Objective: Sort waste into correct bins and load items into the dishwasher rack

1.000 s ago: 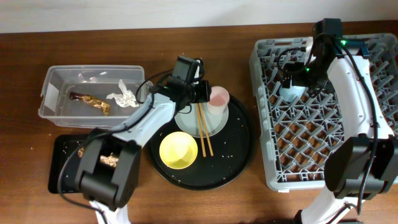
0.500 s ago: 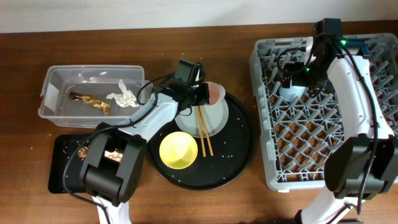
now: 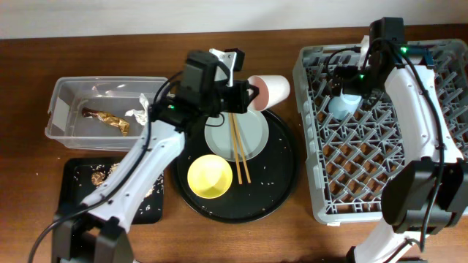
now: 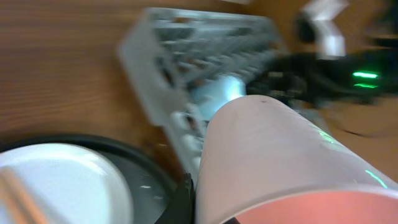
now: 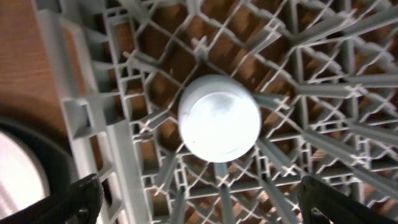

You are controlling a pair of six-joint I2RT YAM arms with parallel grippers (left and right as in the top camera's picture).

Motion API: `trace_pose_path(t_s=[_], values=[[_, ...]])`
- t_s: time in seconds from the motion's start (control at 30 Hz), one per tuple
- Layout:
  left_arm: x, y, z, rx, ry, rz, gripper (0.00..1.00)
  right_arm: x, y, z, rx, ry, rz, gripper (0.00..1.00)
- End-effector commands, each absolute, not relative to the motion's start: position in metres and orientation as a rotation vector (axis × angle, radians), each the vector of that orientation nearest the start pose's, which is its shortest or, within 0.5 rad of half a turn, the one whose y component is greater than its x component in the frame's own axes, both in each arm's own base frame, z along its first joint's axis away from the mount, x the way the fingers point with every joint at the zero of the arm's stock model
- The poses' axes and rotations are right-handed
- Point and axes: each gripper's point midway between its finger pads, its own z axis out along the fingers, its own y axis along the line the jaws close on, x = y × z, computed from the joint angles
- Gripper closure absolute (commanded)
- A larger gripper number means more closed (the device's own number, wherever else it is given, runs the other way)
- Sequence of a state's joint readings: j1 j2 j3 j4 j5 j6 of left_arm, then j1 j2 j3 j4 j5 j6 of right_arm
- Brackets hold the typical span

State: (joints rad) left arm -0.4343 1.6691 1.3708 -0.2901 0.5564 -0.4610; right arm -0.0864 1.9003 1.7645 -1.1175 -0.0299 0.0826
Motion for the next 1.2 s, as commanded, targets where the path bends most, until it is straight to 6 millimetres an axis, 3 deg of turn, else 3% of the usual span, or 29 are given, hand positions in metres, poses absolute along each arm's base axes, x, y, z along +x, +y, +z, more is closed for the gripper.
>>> trace_pose_path(t_s=[0.0, 0.1, 0.2, 0.3, 0.37, 0.53, 0.7, 0.93, 1.03, 1.17], values=[[0.370, -0.283, 0.274, 0.482, 2.154, -1.434, 1.00, 0.418, -0.011, 0.154, 0.215, 2.878, 0.210, 0.02], [0.368, -0.270, 0.282, 0.499, 2.126, -1.523, 1.00, 0.413, 0.021, 0.175, -0.086, 2.827, 0.497, 0.02], [0.372, -0.255, 0.286, 0.484, 2.109, -1.552, 1.00, 0.397, 0.054, 0.230, -0.398, 2.578, 0.923, 0.02], [0.375, -0.251, 0.286, 0.472, 2.108, -1.546, 1.00, 0.379, 0.062, 0.279, -0.543, 2.293, 1.176, 0.01], [0.373, -0.256, 0.287, 0.488, 2.105, -1.551, 1.00, 0.370, 0.059, 0.296, -0.560, 2.173, 1.265, 0.02], [0.361, -0.285, 0.298, 0.617, 2.018, -1.564, 1.00, 0.359, 0.062, 0.303, -0.611, 2.107, 1.302, 0.02], [0.351, -0.311, 0.295, 0.655, 2.019, -1.532, 1.00, 0.352, 0.093, 0.303, -0.730, 2.088, 1.338, 0.02], [0.350, -0.313, 0.296, 0.662, 2.013, -1.531, 1.00, 0.337, 0.138, 0.301, -0.916, 2.064, 1.381, 0.02], [0.353, -0.310, 0.296, 0.652, 2.013, -1.525, 1.00, 0.336, 0.139, 0.299, -0.937, 2.065, 1.369, 0.02], [0.369, -0.290, 0.296, 0.591, 2.015, -1.494, 1.00, 0.337, 0.132, 0.299, -0.919, 2.081, 1.344, 0.02]])
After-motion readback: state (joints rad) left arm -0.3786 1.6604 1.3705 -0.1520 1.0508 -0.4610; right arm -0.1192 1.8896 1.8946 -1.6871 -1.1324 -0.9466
